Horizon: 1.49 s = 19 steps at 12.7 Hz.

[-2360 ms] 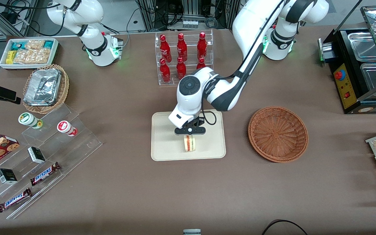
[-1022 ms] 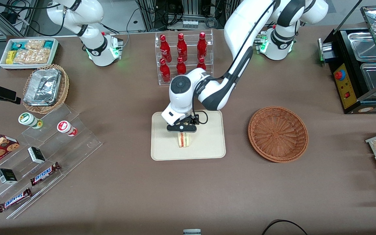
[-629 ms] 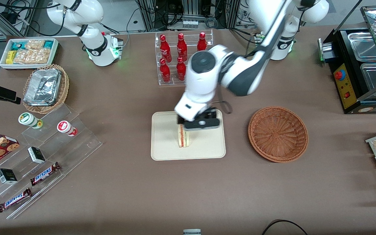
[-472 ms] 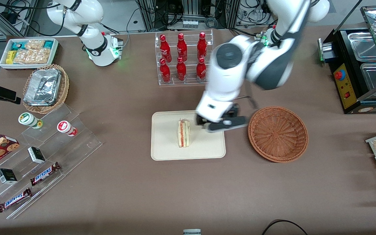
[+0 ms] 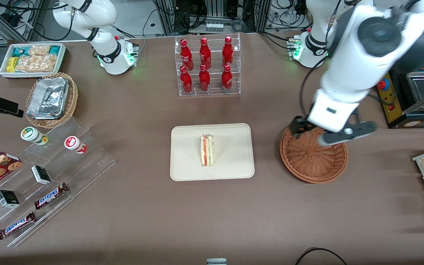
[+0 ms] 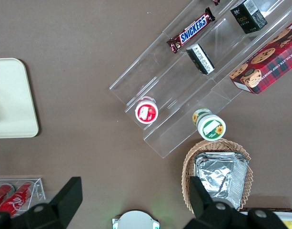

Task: Place sandwich from basket to tray

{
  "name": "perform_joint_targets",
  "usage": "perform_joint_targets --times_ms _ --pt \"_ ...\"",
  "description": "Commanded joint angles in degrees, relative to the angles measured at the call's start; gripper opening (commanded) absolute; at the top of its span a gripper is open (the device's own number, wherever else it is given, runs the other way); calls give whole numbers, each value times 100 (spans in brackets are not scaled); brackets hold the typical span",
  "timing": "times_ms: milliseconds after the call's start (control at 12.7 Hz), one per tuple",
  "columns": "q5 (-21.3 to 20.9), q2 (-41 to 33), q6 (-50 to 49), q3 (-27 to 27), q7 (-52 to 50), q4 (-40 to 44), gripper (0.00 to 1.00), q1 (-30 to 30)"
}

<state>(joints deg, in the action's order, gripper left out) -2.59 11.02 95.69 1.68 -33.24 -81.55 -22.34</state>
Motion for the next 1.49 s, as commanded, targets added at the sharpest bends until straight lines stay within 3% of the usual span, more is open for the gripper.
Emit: perform_joint_targets --times_ms 0,315,629,787,944,1416 --pt "57 -731 -15 -71 833 -747 100 430" --pt "83 -1285 -112 -71 2257 -1283 100 1230" --pt "154 -1497 -358 -71 3392 -1452 100 1609" --pt "171 -1454 -367 -89 3385 -1303 100 1872" --pt "468 -1235 -376 -115 3455 -927 100 2066" --pt "409 -953 -516 -484 3403 -546 100 2505"
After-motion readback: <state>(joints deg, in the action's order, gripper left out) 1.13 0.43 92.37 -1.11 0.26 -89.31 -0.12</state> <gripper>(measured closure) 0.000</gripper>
